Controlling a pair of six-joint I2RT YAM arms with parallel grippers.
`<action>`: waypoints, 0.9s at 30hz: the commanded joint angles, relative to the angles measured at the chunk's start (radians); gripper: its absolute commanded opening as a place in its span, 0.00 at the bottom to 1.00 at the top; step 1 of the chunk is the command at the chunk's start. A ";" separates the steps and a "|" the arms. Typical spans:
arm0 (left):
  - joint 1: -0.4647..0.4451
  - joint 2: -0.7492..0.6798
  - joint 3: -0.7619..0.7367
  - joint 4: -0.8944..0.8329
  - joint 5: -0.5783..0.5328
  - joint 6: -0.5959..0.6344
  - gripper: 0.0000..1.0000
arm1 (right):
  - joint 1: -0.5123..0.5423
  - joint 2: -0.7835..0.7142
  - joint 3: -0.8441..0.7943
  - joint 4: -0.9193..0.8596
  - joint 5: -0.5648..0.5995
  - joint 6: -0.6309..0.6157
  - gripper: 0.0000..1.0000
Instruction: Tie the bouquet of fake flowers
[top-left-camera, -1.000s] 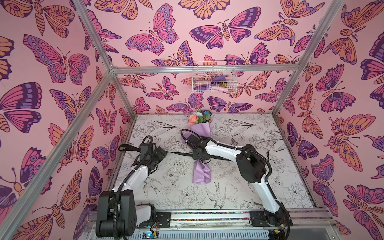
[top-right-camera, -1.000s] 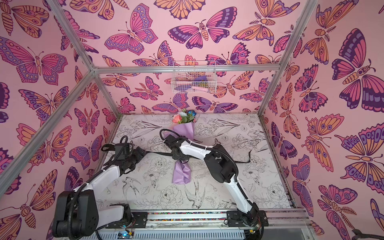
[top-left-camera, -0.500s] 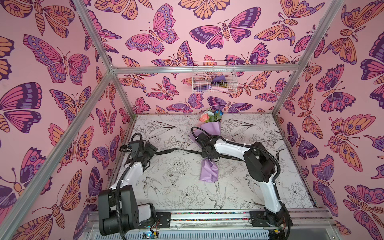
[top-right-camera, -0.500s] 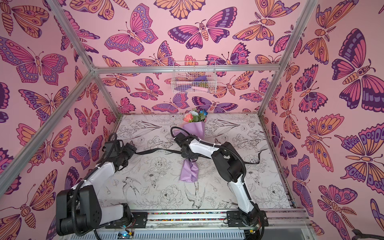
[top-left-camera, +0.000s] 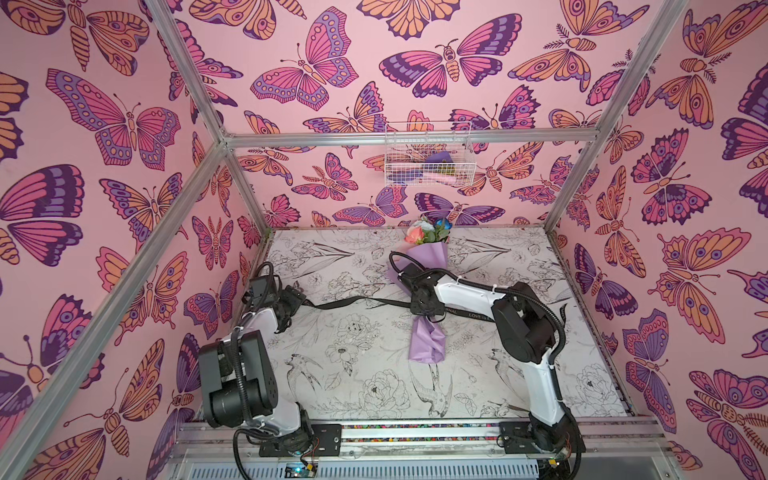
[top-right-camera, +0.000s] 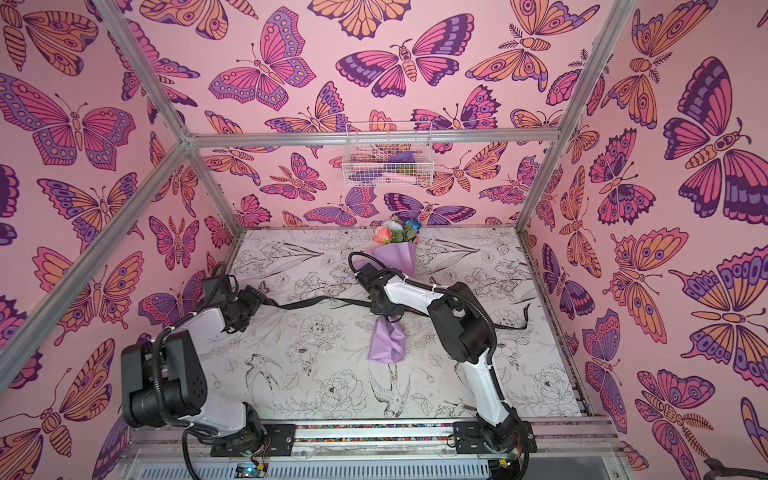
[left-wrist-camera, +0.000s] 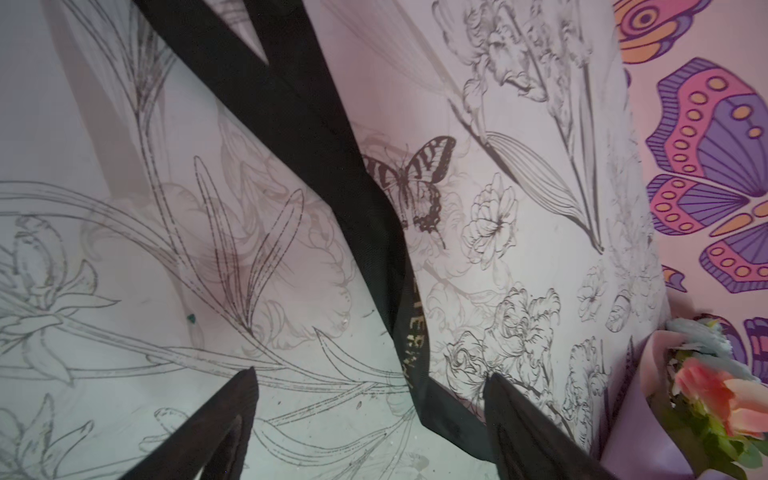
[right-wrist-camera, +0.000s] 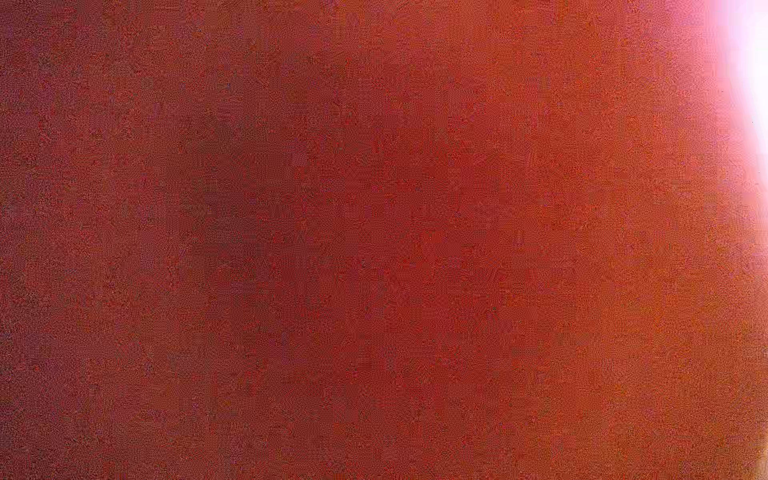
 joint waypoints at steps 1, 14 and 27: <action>0.021 0.038 0.050 -0.043 -0.023 0.044 0.87 | -0.003 0.077 -0.041 -0.120 -0.002 -0.011 0.06; 0.111 0.097 0.138 -0.089 0.029 0.084 0.87 | -0.080 0.096 -0.078 -0.146 0.040 -0.071 0.05; 0.149 0.217 0.274 -0.234 0.017 0.215 0.77 | -0.093 0.022 -0.124 -0.104 -0.007 -0.046 0.34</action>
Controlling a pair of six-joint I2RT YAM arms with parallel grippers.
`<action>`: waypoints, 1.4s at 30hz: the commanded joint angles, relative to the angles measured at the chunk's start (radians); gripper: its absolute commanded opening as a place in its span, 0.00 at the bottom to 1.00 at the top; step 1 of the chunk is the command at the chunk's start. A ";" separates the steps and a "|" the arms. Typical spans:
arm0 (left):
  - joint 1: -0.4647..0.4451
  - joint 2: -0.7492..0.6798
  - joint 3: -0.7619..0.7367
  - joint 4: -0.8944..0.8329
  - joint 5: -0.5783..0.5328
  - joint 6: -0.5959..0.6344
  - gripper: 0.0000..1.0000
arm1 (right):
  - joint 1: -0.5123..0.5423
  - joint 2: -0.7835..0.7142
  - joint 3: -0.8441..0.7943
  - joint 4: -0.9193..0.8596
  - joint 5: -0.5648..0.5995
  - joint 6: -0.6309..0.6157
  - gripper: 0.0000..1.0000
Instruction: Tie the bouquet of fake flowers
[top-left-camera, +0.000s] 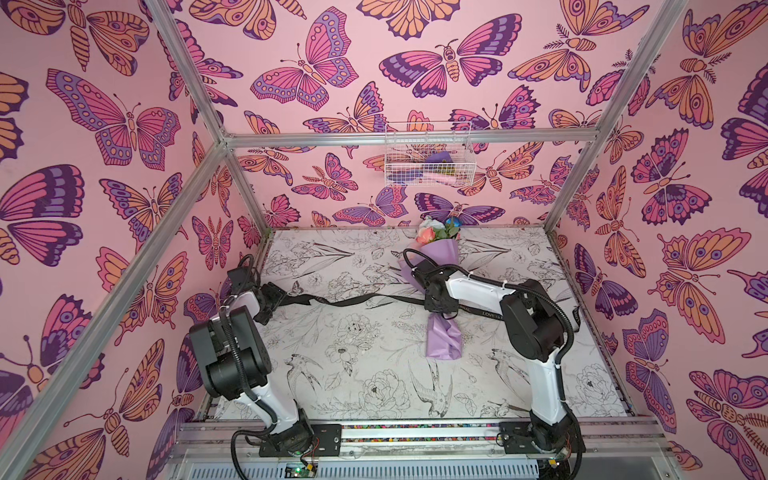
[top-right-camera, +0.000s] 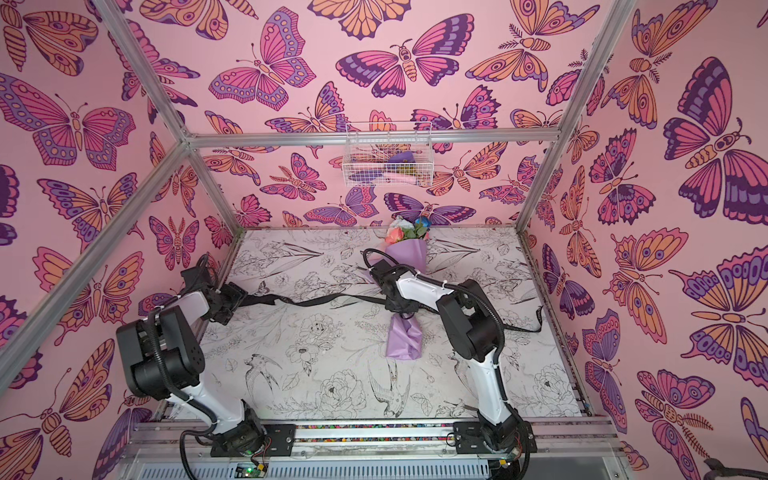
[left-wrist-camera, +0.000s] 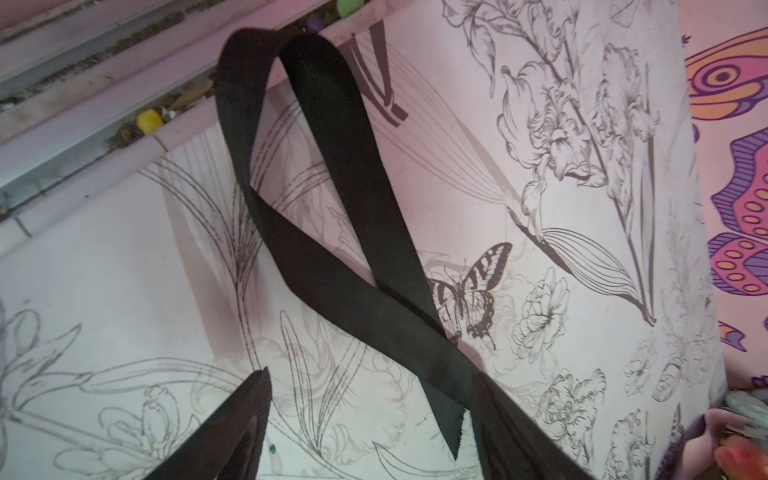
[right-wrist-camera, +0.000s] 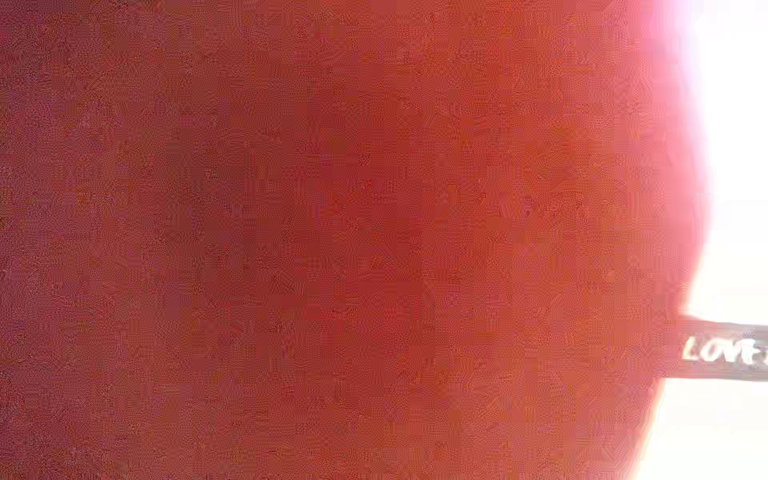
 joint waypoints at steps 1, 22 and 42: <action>0.006 0.024 0.038 -0.095 -0.019 0.070 0.77 | -0.007 0.056 -0.058 -0.082 -0.064 0.013 0.38; 0.029 0.062 0.147 -0.233 -0.105 0.204 0.91 | -0.005 -0.129 -0.066 -0.077 -0.104 0.030 0.99; 0.029 0.045 0.148 -0.237 -0.064 0.220 0.97 | -0.002 -0.282 -0.063 -0.088 -0.119 -0.005 0.99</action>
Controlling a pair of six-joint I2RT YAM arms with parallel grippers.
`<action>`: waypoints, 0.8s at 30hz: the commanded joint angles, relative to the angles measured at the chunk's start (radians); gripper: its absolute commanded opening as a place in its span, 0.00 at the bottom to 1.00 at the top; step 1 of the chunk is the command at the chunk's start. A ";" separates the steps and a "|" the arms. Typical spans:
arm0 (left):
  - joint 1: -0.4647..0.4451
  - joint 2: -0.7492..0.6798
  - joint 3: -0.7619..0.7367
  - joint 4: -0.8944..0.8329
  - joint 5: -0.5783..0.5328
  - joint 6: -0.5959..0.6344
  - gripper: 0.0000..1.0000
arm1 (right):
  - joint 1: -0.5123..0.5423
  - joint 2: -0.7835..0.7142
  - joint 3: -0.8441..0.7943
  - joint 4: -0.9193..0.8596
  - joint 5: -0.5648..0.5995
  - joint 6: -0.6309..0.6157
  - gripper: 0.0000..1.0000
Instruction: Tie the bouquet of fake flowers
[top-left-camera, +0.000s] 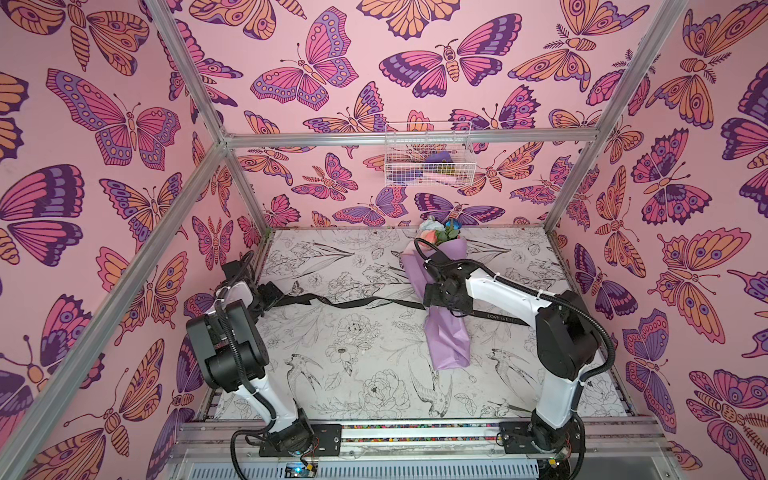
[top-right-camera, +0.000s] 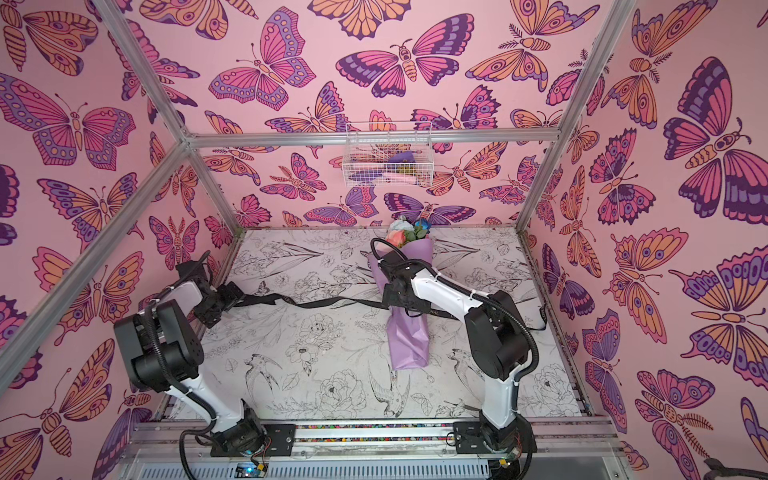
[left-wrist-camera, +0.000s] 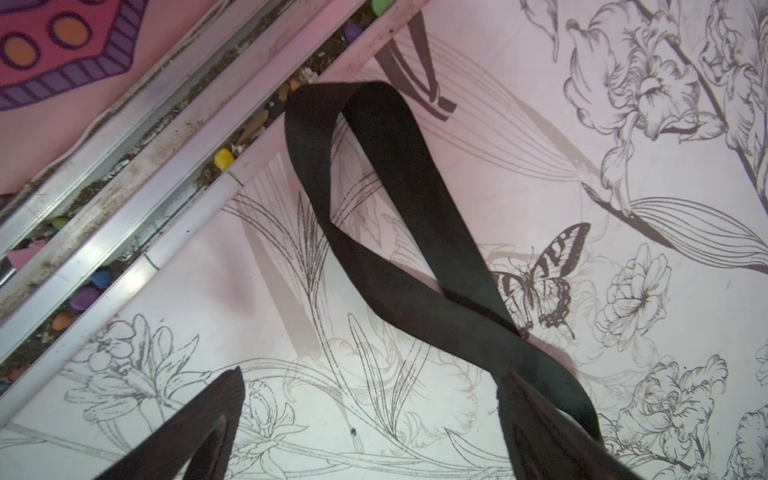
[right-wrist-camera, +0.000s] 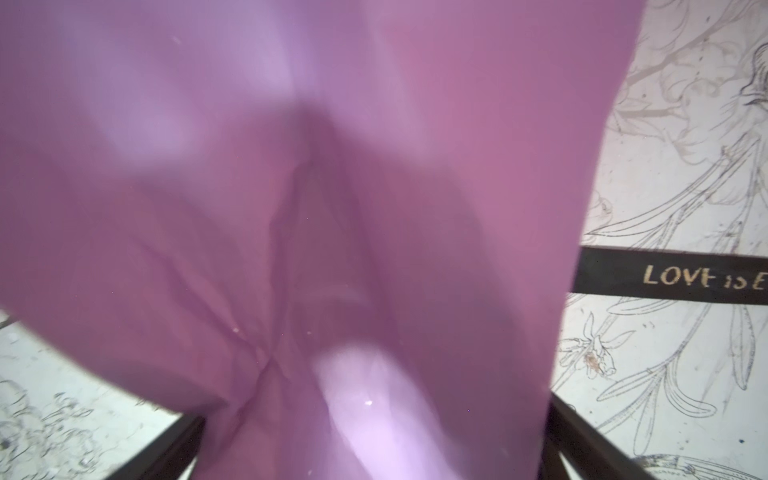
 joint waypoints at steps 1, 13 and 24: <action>0.008 0.000 0.014 -0.027 0.014 0.020 0.97 | 0.009 -0.051 -0.001 -0.038 0.011 -0.020 0.99; 0.007 -0.013 0.011 -0.030 0.012 0.015 0.94 | 0.068 -0.114 0.019 -0.064 0.000 -0.045 0.99; 0.008 0.010 0.013 -0.029 0.015 0.012 0.87 | 0.116 -0.086 0.006 0.017 -0.061 -0.062 0.68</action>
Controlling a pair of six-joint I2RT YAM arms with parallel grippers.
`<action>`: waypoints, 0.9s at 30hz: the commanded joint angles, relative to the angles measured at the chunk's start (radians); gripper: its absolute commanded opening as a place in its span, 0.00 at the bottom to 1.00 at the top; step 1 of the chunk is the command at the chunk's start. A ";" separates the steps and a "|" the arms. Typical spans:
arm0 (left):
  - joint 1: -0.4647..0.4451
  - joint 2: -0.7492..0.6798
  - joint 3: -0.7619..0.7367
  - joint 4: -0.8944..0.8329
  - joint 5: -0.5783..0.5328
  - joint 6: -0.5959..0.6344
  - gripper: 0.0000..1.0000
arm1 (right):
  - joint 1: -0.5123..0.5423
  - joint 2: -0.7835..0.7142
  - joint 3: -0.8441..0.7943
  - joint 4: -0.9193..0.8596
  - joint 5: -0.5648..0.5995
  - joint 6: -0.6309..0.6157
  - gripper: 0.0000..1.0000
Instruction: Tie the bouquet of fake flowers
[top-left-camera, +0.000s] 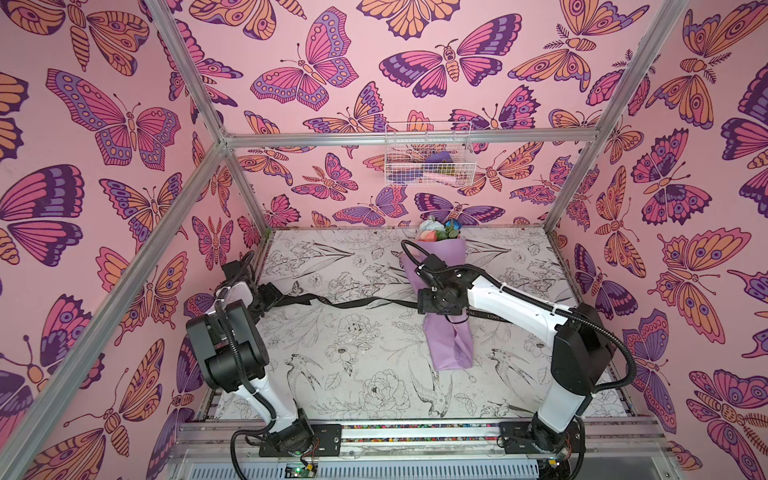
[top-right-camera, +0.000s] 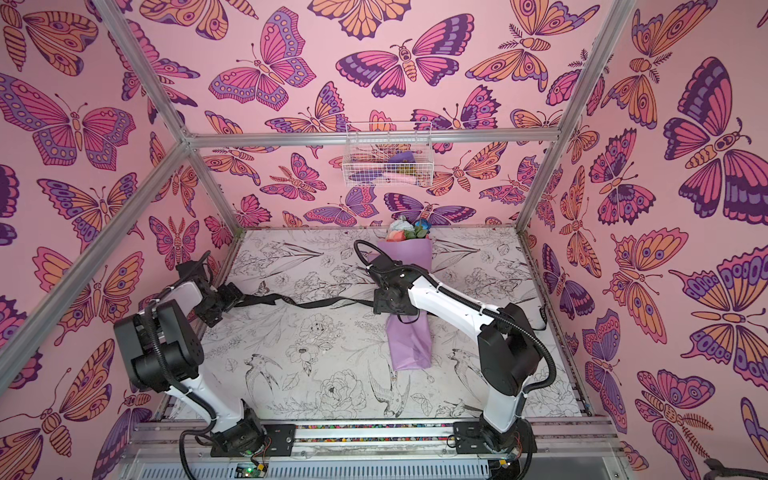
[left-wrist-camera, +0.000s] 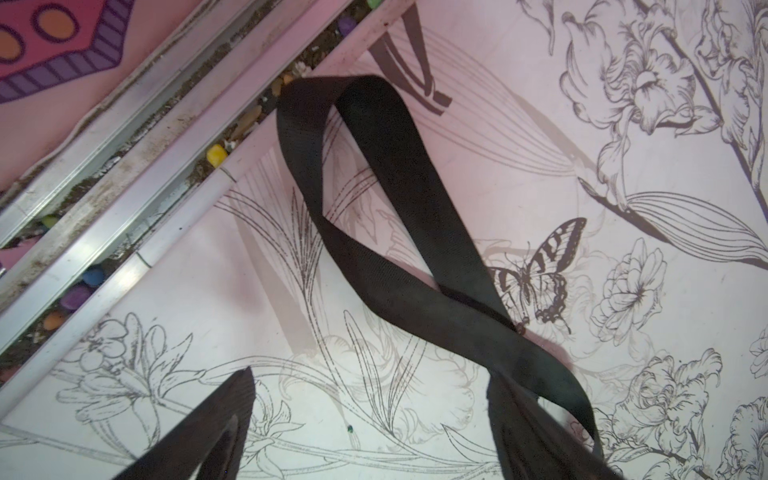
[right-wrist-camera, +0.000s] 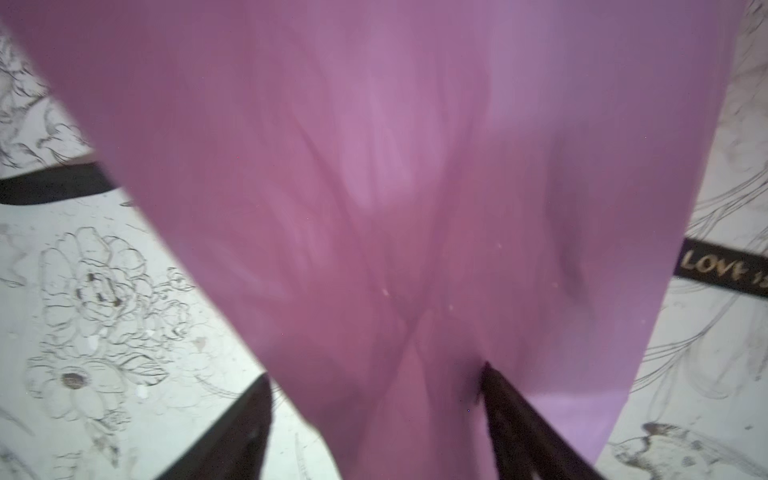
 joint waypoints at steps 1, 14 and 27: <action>0.007 0.011 0.014 -0.026 0.009 0.009 0.87 | 0.000 0.020 0.005 0.028 -0.008 -0.013 0.68; 0.008 0.029 0.018 -0.024 0.020 0.006 0.79 | -0.021 0.216 0.052 0.176 -0.081 -0.030 0.89; 0.007 0.077 0.090 -0.022 -0.128 -0.040 0.65 | -0.039 0.257 0.023 0.208 -0.132 -0.021 0.93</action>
